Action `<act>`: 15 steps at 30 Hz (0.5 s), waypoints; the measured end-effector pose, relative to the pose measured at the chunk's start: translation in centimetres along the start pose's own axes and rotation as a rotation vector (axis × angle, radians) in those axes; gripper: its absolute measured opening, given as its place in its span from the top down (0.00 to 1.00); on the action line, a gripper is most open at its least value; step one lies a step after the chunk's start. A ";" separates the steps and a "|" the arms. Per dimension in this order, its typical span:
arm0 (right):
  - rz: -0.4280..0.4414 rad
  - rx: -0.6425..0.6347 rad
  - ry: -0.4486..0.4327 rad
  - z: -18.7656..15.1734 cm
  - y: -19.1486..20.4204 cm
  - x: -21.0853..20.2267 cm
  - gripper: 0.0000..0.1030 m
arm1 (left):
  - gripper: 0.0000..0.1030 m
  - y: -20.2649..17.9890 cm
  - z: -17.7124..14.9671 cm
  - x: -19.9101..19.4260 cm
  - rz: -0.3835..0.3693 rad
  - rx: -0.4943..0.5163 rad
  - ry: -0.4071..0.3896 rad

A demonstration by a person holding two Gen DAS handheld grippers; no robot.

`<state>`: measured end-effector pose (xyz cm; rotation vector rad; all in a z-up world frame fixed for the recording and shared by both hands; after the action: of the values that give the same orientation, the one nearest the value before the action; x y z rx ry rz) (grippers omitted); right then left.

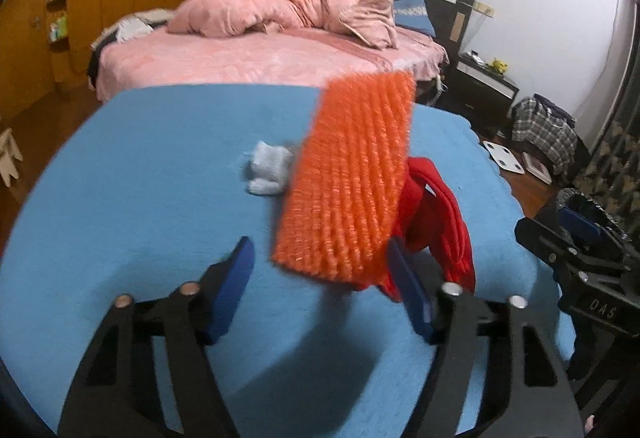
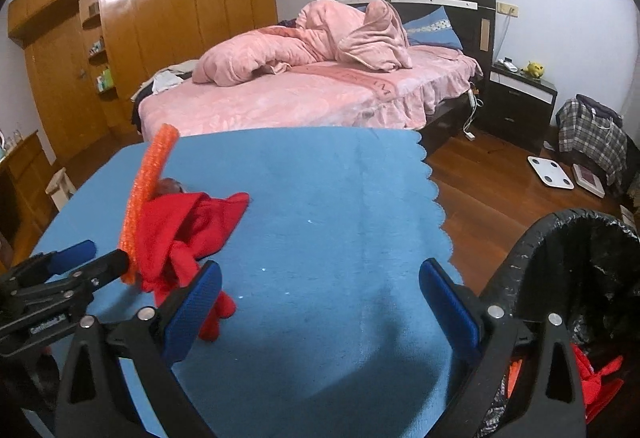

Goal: Collect trash

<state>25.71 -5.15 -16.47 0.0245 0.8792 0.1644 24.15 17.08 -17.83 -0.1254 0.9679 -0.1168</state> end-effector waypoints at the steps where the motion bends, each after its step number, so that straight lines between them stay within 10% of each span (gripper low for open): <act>1: -0.002 -0.004 0.005 -0.1 0.1 0.2 0.06 | 0.47 0.0 0.1 0.4 -0.022 -0.002 0.013; 7: -0.014 -0.046 0.027 -0.2 0.9 0.7 0.06 | 0.72 -1.0 0.2 1.8 -0.089 0.029 0.048; 15: -0.015 -0.038 0.035 -0.4 1.0 0.8 0.06 | 0.74 -0.5 -0.2 0.5 -0.085 0.000 -0.001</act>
<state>25.76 -4.09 -17.28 -0.0205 0.9105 0.1678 24.19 16.50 -18.25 -0.1663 0.9620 -0.1953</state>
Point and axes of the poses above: each gripper's, at about its wrist camera, not at the fingertips, and x roughly the way its jaws point, y to its left, z to its top, the point moved 3 cm from there along x, roughly the way its jaws point, and after that the axes turned 11 degrees about y, right-handed, at the moved point
